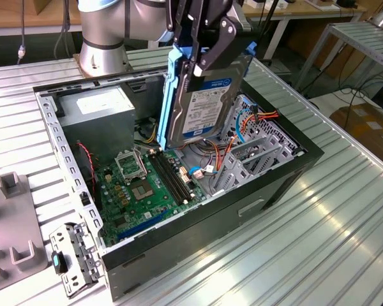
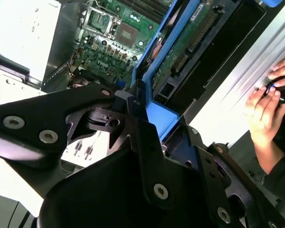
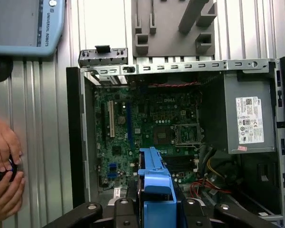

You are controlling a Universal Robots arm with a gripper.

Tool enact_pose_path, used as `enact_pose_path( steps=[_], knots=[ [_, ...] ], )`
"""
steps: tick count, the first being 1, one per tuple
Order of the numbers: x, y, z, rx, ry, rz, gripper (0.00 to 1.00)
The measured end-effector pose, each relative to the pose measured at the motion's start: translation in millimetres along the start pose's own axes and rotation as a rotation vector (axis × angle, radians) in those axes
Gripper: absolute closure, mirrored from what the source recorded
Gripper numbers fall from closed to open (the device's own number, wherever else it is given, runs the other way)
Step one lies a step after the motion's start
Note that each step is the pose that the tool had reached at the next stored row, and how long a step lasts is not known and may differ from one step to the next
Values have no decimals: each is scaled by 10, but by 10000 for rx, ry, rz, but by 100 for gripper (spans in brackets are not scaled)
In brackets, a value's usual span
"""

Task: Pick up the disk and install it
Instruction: 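Insert the disk into the insertion slot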

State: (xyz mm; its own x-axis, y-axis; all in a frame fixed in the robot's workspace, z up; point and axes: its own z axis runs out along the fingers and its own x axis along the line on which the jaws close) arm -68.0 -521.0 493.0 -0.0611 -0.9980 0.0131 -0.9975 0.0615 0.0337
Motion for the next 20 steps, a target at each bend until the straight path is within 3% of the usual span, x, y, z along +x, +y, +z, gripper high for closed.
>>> enact_pose_path(
  steps=[3,8,17,20],
  knots=[
    [-6,-118,1,-1,4,0,63],
    [-8,-152,0,-1,5,0,63],
    [-8,-157,0,-1,5,-1,63],
    [-11,-190,-2,-1,5,0,63]
  ],
)
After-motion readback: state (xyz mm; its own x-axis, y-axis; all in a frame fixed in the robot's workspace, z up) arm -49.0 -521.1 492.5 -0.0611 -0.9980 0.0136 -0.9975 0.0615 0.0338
